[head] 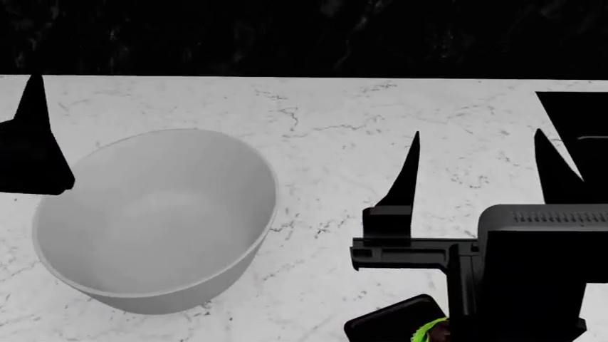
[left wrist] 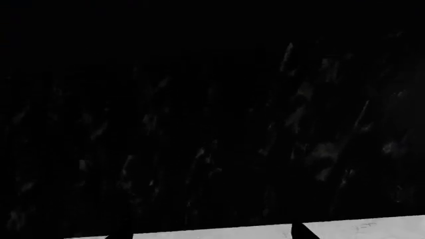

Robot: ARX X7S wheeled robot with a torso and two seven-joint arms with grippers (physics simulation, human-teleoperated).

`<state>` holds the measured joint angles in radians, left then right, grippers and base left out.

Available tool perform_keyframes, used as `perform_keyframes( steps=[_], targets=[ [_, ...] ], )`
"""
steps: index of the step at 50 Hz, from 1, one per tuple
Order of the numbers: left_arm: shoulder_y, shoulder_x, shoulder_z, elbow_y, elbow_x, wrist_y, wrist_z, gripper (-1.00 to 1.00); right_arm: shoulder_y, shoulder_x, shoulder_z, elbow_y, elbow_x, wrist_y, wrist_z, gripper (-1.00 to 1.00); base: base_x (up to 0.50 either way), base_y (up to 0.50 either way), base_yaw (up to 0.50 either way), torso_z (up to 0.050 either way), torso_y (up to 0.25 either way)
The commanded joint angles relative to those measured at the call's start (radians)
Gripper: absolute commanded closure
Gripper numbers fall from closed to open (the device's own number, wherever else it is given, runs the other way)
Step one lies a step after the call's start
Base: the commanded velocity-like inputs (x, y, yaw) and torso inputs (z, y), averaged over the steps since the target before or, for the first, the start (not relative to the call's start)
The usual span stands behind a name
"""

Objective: Move the fresh-baked cupcake off the tray onto the counter, and place the bowl used for mixing into the sink.

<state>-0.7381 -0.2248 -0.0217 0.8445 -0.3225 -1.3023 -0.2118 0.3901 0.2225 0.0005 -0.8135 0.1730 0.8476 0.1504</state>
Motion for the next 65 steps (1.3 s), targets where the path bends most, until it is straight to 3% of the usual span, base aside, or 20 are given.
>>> perform_keyframes(
  steps=[1, 4, 5, 9, 12, 17, 19, 22, 23, 24, 27, 29, 43, 65],
  targets=[
    [-0.190, -0.056, -0.264, -0.243, -0.594, -0.268, -0.426, -1.00, -0.010, -0.001, 0.003, 0.020, 0.008, -0.027, 0.001, -1.00, 0.00, 0.00, 0.00, 0.000, 0.000],
    [-0.248, -0.107, -0.262, -0.384, -1.044, -0.257, -0.852, -1.00, -0.005, 0.000, -0.003, 0.025, 0.010, -0.028, 0.000, -1.00, 0.00, 0.00, 0.00, 0.000, 0.000],
    [-0.259, -0.123, -0.237, -0.398, -1.194, -0.256, -0.893, -1.00, -0.002, 0.001, -0.002, 0.021, 0.012, -0.022, 0.001, -1.00, 0.00, 0.00, 0.00, 0.000, 0.000],
    [-0.288, -0.168, -0.150, -0.589, -1.530, -0.176, -1.157, -1.00, -0.013, 0.001, 0.003, 0.026, 0.013, -0.033, 0.004, -1.00, 0.00, 0.00, 0.00, 0.000, 0.000],
    [-0.284, -0.209, -0.068, -0.676, -1.742, -0.093, -1.255, -1.00, -0.008, 0.004, 0.002, 0.019, 0.016, -0.024, 0.006, -1.00, 0.00, 0.00, 0.00, 0.000, 0.000],
    [-0.270, -0.207, -0.087, -0.710, -1.655, -0.087, -1.218, -1.00, -0.007, 0.003, -0.002, 0.026, 0.016, -0.028, 0.008, -1.00, 0.00, 0.00, 0.00, 0.000, 0.000],
    [-0.256, -0.207, -0.117, -0.679, -1.510, -0.088, -1.159, -1.00, -0.005, 0.005, -0.002, 0.019, 0.019, -0.022, 0.009, -1.00, 0.00, 0.00, 0.00, 0.000, 0.000],
    [-0.234, -0.211, -0.123, -0.658, -1.450, -0.089, -1.118, -1.00, -0.006, 0.006, -0.002, 0.021, 0.018, -0.022, 0.012, -1.00, 0.00, 0.00, 0.00, 0.000, 0.000],
    [-0.232, -0.231, -0.081, -0.693, -1.483, -0.094, -1.214, -1.00, -0.004, 0.007, -0.004, 0.017, 0.018, -0.018, 0.013, -1.00, 0.00, 0.00, 0.00, 0.000, 0.000],
    [-0.220, -0.226, -0.096, -0.680, -1.473, -0.084, -1.191, -1.00, -0.004, 0.006, -0.004, 0.016, 0.021, -0.018, 0.013, -1.00, 0.00, 0.00, 0.00, 0.000, 0.000],
    [-0.208, -0.241, -0.063, -0.745, -1.568, -0.058, -1.283, -1.00, -0.012, 0.006, -0.002, 0.022, 0.022, -0.029, 0.014, -1.00, 0.00, 0.00, 0.00, 0.000, 0.000],
    [-0.223, -0.262, -0.013, -0.751, -1.541, -0.081, -1.319, -1.00, -0.015, 0.007, -0.001, 0.023, 0.022, -0.033, 0.015, -1.00, 0.00, 0.00, 0.00, 0.000, 0.000],
    [-0.164, -0.222, -0.007, -0.831, -1.470, -0.002, -1.242, -1.00, -0.022, 0.013, -0.004, 0.028, 0.025, -0.042, 0.022, -1.00, 0.00, 0.00, 0.00, 0.000, 0.000],
    [-0.188, -0.185, 0.041, -0.896, -1.369, 0.056, -1.103, -1.00, -0.022, 0.021, -0.007, 0.031, 0.033, -0.043, 0.033, -1.00, 0.00, 0.00, 0.00, 0.000, 0.000]
  ],
)
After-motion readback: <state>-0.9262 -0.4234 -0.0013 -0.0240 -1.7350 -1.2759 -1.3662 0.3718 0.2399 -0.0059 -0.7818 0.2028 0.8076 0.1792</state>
